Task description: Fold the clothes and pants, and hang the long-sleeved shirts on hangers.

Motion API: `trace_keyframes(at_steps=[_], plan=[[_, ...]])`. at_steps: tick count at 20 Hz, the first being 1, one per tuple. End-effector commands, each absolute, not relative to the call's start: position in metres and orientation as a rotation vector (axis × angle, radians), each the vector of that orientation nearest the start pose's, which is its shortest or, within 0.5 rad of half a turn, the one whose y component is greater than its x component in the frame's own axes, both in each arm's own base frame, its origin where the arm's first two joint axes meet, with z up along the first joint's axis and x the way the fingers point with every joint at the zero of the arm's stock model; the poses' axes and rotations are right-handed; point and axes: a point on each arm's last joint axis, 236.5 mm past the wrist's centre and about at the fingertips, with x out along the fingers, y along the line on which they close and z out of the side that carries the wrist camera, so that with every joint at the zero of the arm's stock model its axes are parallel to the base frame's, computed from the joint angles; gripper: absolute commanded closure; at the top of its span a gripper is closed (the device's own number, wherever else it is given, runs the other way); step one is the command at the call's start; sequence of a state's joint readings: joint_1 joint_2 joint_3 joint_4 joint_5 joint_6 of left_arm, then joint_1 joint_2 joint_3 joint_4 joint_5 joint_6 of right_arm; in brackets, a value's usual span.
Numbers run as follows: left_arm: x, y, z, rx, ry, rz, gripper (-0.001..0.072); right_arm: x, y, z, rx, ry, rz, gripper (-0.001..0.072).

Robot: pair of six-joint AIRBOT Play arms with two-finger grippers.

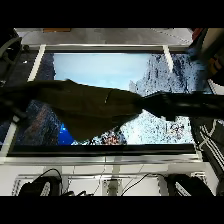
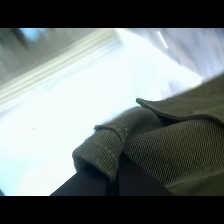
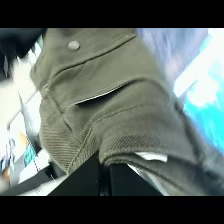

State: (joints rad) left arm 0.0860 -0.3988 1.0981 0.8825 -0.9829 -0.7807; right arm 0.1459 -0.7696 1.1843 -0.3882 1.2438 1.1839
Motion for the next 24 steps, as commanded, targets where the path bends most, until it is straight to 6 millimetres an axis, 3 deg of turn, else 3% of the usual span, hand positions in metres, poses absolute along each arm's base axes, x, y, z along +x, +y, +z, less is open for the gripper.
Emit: trace_keyframes(at_steps=[1, 3, 6, 8, 10, 12, 14, 15, 17, 20, 22, 24], plan=[[0.188, -0.099, 0.397, 0.156, -0.114, -0.412, 0.0686, 0.2, 0.225, 0.372, 0.548, 0.445, 1.034, 0.0671], [0.213, -0.096, 0.374, 0.01, -0.007, -0.418, 0.0686, 0.224, 0.21, 0.358, 0.552, 0.463, 0.899, 0.0671], [0.285, -0.108, 0.294, -0.263, 0.278, -0.479, 0.0685, 0.292, 0.189, 0.301, 0.588, 0.541, 0.69, 0.0671], [0.329, -0.131, 0.224, -0.419, 0.495, -0.546, 0.0685, 0.337, 0.191, 0.242, 0.653, 0.63, 0.603, 0.067], [0.362, -0.162, 0.148, -0.417, 0.688, -0.596, 0.0685, 0.375, 0.204, 0.17, 0.696, 0.728, 0.519, 0.067], [0.391, -0.188, 0.089, -0.477, 0.802, -0.592, 0.0684, 0.412, 0.211, 0.11, 0.716, 0.767, 0.421, 0.067], [0.405, -0.203, 0.063, -0.569, 0.88, -0.598, 0.0685, 0.437, 0.206, 0.072, 0.735, 0.778, 0.34, 0.067], [0.41, -0.203, 0.062, -0.583, 0.888, -0.598, 0.0684, 0.444, 0.2, 0.061, 0.737, 0.787, 0.313, 0.067], [0.408, -0.203, 0.074, -0.593, 0.882, -0.623, 0.0685, 0.447, 0.184, 0.056, 0.737, 0.8, 0.286, 0.067], [0.363, -0.221, 0.086, -0.578, 0.986, -0.774, 0.0684, 0.435, 0.152, 0.052, 0.688, 0.91, 0.281, 0.067], [0.321, -0.232, 0.08, -0.557, 1.135, -0.882, 0.0685, 0.402, 0.125, 0.038, 0.578, 1.095, 0.3, 0.067], [0.291, -0.228, 0.055, -0.473, 1.287, -0.869, 0.0685, 0.362, 0.094, 0.02, 0.454, 1.281, 0.302, 0.0671]])
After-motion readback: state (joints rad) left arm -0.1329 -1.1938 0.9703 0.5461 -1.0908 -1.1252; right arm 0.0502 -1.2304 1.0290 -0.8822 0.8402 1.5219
